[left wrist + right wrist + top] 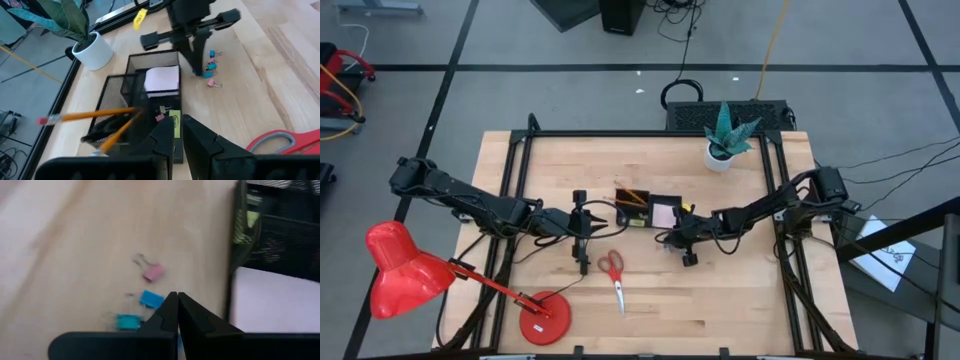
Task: Pick and place office supplies into organizer
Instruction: Adjust the blue binder clip on the table, then adjust the black desk organizer
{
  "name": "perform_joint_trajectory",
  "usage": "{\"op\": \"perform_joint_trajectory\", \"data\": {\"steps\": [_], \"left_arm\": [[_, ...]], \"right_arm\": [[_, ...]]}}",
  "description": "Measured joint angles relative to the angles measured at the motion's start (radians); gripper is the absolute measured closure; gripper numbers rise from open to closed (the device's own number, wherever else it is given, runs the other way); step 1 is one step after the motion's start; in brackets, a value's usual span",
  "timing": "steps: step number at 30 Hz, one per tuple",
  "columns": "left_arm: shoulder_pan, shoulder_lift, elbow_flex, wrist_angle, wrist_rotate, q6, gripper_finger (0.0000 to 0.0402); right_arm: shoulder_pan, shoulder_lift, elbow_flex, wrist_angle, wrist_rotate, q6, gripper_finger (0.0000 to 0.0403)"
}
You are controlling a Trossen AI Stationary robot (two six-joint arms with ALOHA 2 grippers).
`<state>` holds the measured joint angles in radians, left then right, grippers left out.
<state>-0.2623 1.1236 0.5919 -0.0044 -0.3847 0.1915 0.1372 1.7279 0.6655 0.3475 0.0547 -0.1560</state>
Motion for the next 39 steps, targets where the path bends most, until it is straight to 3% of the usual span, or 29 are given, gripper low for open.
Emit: {"op": "perform_joint_trajectory", "data": {"steps": [13, 21, 27, 30, 33, 36, 39], "left_arm": [[0.0, 0.0, 0.0, 0.0, 0.0, -0.007, 0.0355], [0.0, 0.0, 0.0, 0.0, -0.008, 0.018, 0.0355], [0.0, 0.0, 0.0, 0.008, -0.003, 0.022, 0.0355], [0.0, 0.0, 0.0, -0.001, 0.05, 0.0, 0.0355], [0.0, 0.0, 0.0, 0.002, 0.067, -0.011, 0.0355], [0.0, 0.003, 0.0, 0.011, 0.068, -0.028, 0.0355], [0.005, 0.037, 0.001, 0.031, 0.065, -0.084, 0.0355]], "right_arm": [[-0.004, -0.001, -0.003, -0.003, -0.029, 0.033, 0.0402], [0.018, -0.003, -0.005, 0.042, -0.103, 0.057, 0.0402], [0.046, -0.085, 0.001, 0.048, 0.069, -0.002, 0.0402], [0.049, -0.166, 0.011, 0.058, 0.158, -0.029, 0.0402], [0.043, -0.233, 0.025, 0.068, 0.169, -0.054, 0.0402], [0.019, -0.257, 0.046, 0.069, 0.102, -0.061, 0.0402], [-0.014, -0.256, 0.046, 0.044, 0.137, -0.071, 0.0402]]}}
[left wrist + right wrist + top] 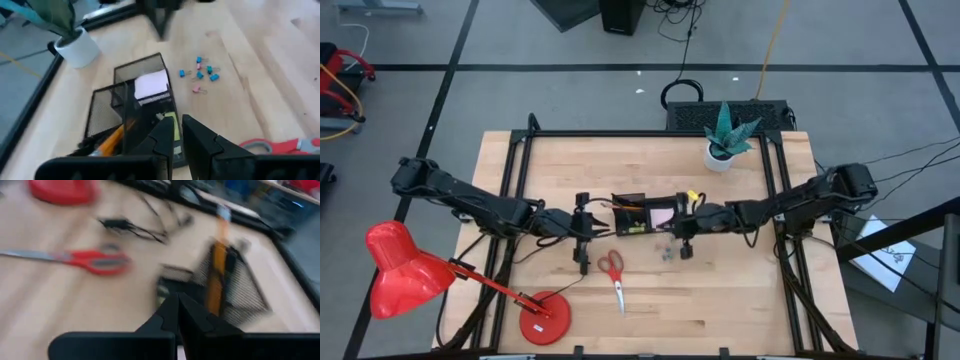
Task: Pick and place office supplies into organizer
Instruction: Adjust the black desk organizer, then adjust the binder clips on the table
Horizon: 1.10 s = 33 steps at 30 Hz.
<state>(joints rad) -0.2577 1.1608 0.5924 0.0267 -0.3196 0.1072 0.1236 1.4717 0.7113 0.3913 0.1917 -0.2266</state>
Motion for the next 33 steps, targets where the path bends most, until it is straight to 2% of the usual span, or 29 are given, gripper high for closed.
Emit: {"op": "perform_joint_trajectory", "data": {"steps": [5, 9, 15, 19, 25, 28, 33], "left_arm": [[0.026, 0.119, -0.001, 0.033, 0.005, 0.005, 0.0355], [0.045, 0.205, -0.001, 0.099, 0.007, 0.043, 0.0355], [0.106, 0.27, -0.001, 0.131, 0.007, 0.04, 0.0355], [0.16, 0.299, -0.001, 0.163, 0.006, 0.012, 0.0355], [0.215, 0.315, -0.001, 0.168, 0.006, -0.024, 0.0355], [0.22, 0.315, -0.001, 0.166, 0.009, -0.024, 0.0355], [0.209, 0.315, -0.001, 0.168, 0.106, 0.038, 0.0355]], "right_arm": [[-0.076, 0.0, 0.0, -0.057, 0.153, 0.017, 0.0402], [-0.11, 0.0, 0.0, -0.069, 0.117, 0.04, 0.0402], [-0.141, 0.0, 0.0, -0.118, 0.119, 0.054, 0.0402], [-0.173, -0.001, -0.029, -0.146, 0.115, 0.085, 0.0402], [-0.196, -0.001, -0.098, -0.101, 0.023, 0.115, 0.0402], [-0.197, -0.001, -0.111, -0.077, 0.015, 0.12, 0.0402], [-0.196, -0.006, -0.113, -0.052, 0.015, 0.102, 0.0401]]}}
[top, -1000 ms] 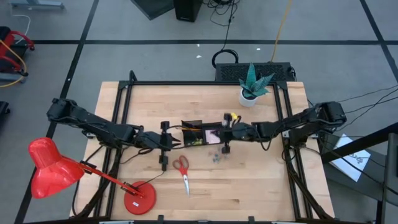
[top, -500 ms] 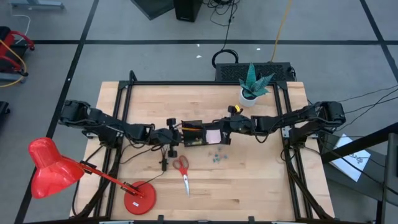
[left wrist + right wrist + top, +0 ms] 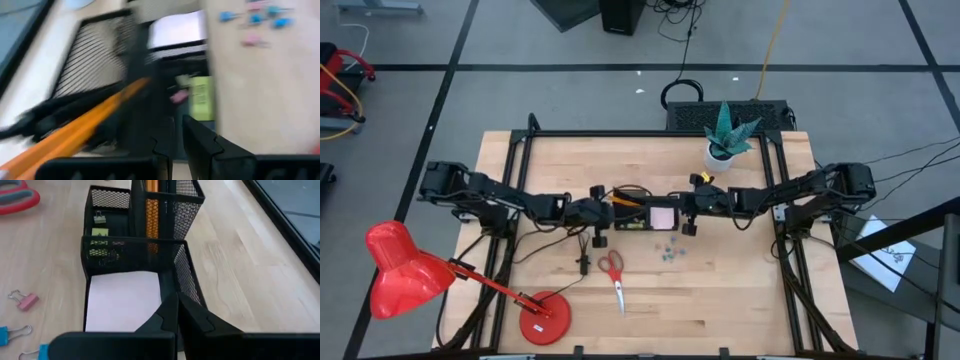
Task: Pick and place office supplies into organizer
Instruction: Adjust the binder clips on the table
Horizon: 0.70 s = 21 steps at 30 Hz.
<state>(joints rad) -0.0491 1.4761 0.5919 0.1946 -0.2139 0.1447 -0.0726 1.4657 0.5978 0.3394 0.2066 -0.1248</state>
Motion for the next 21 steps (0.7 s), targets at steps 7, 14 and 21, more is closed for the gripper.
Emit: {"op": "perform_joint_trajectory", "data": {"steps": [7, 14, 21], "left_arm": [[-0.09, -0.012, 0.003, 0.134, 0.033, 0.16, 0.0355], [-0.135, -0.048, 0.113, 0.011, -0.021, 0.261, 0.0355], [-0.162, -0.084, 0.187, -0.098, -0.065, 0.253, 0.0355]], "right_arm": [[0.05, -0.1, -0.001, -0.024, 0.0, -0.023, 0.0402], [0.168, -0.209, 0.001, -0.192, -0.001, 0.118, 0.0402], [0.251, -0.127, -0.065, -0.24, 0.0, 0.298, 0.0403]]}}
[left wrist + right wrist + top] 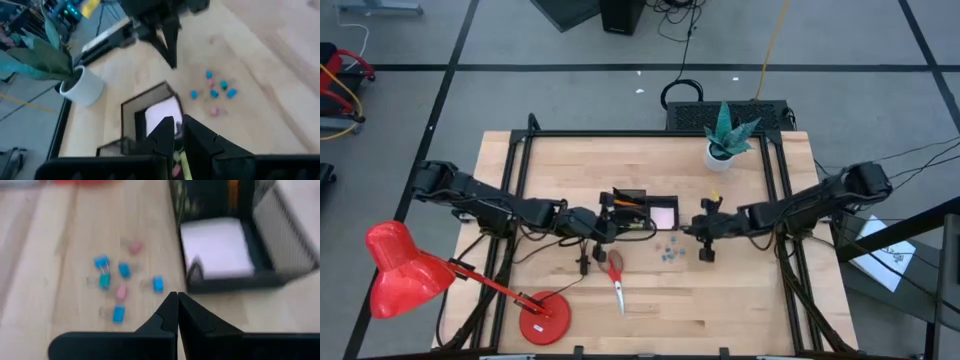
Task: Pick and place office supplies into organizer
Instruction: Adjust the binder clips on the table
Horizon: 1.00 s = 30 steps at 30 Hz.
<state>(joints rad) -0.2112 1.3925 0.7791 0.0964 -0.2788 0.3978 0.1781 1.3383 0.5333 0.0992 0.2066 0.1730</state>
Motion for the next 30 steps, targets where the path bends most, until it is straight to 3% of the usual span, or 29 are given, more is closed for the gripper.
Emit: {"op": "perform_joint_trajectory", "data": {"steps": [10, 13, 22, 30], "left_arm": [[-0.061, -0.006, -0.004, -0.047, 0.015, -0.013, 0.0355], [-0.066, -0.006, -0.003, -0.042, 0.014, -0.013, 0.0355], [-0.066, -0.006, -0.003, -0.056, 0.015, -0.018, 0.0355], [-0.066, -0.006, -0.003, -0.067, 0.016, -0.037, 0.0355]], "right_arm": [[0.038, 0.226, -0.009, 0.215, 0.012, -0.035, 0.0403], [0.038, 0.243, -0.011, 0.221, 0.057, -0.039, 0.0403], [0.031, 0.266, -0.009, 0.307, 0.051, -0.05, 0.0403], [0.006, 0.354, -0.008, 0.406, -0.059, -0.044, 0.0403]]}}
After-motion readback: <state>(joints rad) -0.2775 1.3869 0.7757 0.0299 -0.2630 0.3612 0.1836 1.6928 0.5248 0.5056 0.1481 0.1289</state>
